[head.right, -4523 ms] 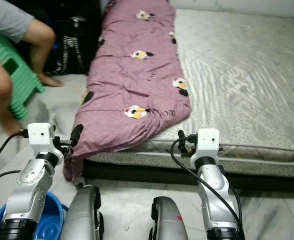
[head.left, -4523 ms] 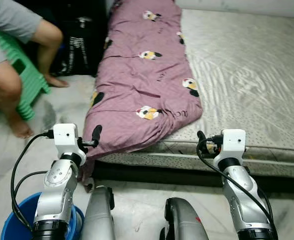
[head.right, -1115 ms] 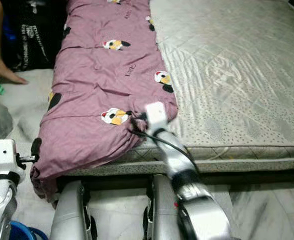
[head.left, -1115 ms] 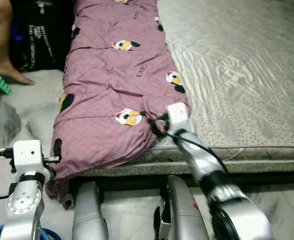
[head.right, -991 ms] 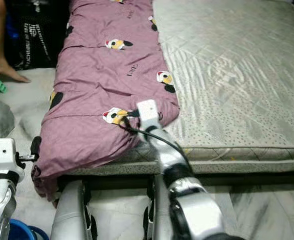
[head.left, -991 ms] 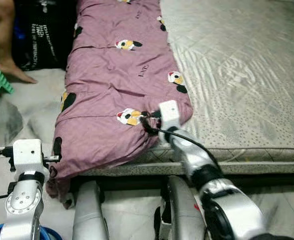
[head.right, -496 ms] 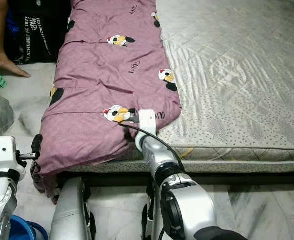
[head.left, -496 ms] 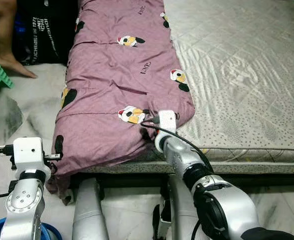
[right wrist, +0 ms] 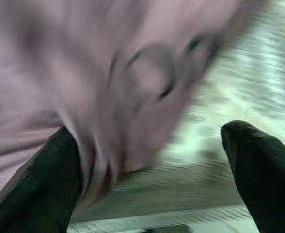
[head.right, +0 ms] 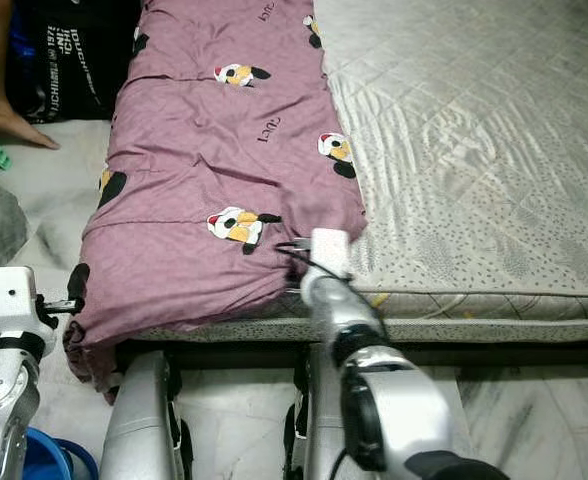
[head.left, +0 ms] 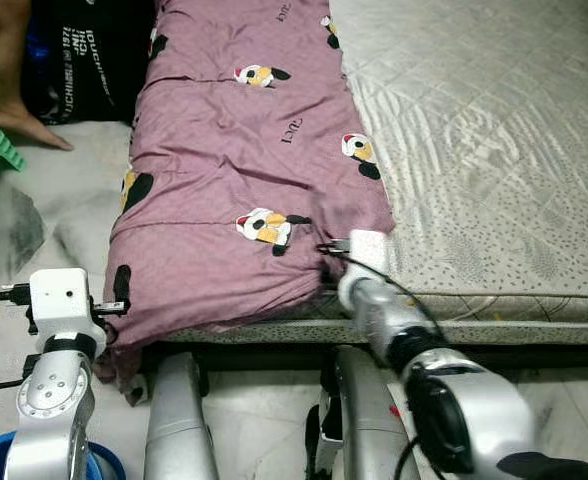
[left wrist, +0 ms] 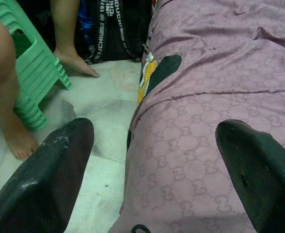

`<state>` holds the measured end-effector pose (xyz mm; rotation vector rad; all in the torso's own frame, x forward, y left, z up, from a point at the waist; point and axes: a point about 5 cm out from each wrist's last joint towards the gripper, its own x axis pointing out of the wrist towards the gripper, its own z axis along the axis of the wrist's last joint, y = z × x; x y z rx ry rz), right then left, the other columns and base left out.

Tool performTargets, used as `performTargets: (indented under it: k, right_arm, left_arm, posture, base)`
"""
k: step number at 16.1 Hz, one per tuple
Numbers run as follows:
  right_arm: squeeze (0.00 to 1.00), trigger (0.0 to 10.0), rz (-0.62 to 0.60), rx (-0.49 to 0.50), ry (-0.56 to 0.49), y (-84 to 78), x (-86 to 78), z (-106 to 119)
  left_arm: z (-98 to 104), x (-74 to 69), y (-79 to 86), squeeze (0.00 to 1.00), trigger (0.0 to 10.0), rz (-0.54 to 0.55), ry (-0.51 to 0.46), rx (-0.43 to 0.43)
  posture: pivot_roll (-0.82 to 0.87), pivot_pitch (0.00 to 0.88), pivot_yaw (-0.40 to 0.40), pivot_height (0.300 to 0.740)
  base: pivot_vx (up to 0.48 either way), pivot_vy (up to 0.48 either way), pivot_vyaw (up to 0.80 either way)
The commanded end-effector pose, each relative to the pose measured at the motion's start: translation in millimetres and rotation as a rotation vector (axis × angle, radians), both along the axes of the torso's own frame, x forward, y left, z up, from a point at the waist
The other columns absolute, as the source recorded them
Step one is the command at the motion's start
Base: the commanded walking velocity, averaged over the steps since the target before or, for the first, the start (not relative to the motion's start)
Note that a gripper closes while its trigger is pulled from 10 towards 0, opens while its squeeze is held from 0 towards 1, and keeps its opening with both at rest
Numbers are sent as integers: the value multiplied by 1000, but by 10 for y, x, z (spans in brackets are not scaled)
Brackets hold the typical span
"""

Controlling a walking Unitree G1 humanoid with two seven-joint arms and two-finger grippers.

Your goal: Clean up the room

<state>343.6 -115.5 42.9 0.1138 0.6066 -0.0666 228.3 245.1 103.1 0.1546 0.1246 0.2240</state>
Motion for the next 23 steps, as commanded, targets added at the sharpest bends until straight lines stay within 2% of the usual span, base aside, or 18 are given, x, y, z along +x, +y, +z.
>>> performTargets:
  k: [1,2,5,7,9,11,12,13,14,15,16,17,19,23]
  right_arm:
    - [0,10000,-92,-17,36,-261,-48,-70]
    - [0,10000,-158,-54,35,-530,-71,-70]
    - [0,10000,-275,-117,62,-1009,-235,-146]
    - [0,10000,-326,-136,70,-1230,-362,-166]
    - [0,10000,-359,-174,59,-1363,-493,-151]
    - [0,10000,-415,-193,-15,-1451,-563,-57]
    - [0,10000,-415,-145,-112,-1434,-519,47]
    - [0,10000,-373,-8,-170,-1319,-466,110]
    - [0,10000,-337,82,-197,-1238,-439,148]
    - [0,10000,-199,162,-176,-1062,-402,154]
    - [0,10000,-150,207,-149,-976,-405,143]
    - [0,10000,-78,198,-111,-879,-391,97]
    - [0,10000,-66,199,-85,-789,-332,45]
    - [0,9882,53,246,-89,-386,-145,85]
  left_arm:
    - [-36,-28,6,0,10000,10,18,-9]
    - [-54,-20,10,0,10000,14,24,-17]
    - [-72,10,-11,0,10000,9,30,-25]
    - [-69,39,-23,0,10000,-1,31,-27]
    - [-74,57,-21,0,10000,-9,33,-27]
    - [-79,86,-27,0,10000,-15,34,-28]
    - [-81,110,-47,0,10000,-22,34,-32]
    - [-91,133,-67,0,10000,-34,36,-38]
    - [-94,142,-80,0,10000,-39,38,-41]
    - [-100,153,-98,0,10000,-52,42,-50]
    - [-108,164,-105,0,10000,-61,45,-60]
    - [-118,178,-114,0,10000,-66,51,-75]
    - [-113,195,-138,0,10000,-80,49,-93]
    - [-112,197,-150,0,10000,-99,54,-107]
  posture:
    - [138,191,-108,566]
    - [129,193,-108,566]
    - [106,195,-105,566]
    - [94,195,-99,566]
    - [80,193,-92,566]
    - [74,191,-89,566]
    - [68,189,-86,566]
    - [60,183,-78,566]
    - [60,183,-78,566]
    - [57,177,-74,566]
    - [56,177,-72,566]
    - [55,175,-69,566]
    - [55,175,-69,566]
    - [80,174,-61,566]
  base:
    - [0,0,0]
    - [0,0,0]
    - [0,0,0]
    - [0,0,0]
    - [0,0,0]
    - [0,0,0]
    - [0,0,0]
    - [0,0,0]
    - [0,0,0]
    - [0,0,0]
    - [0,0,0]
    - [0,0,0]
    - [0,0,0]
    - [0,0,0]
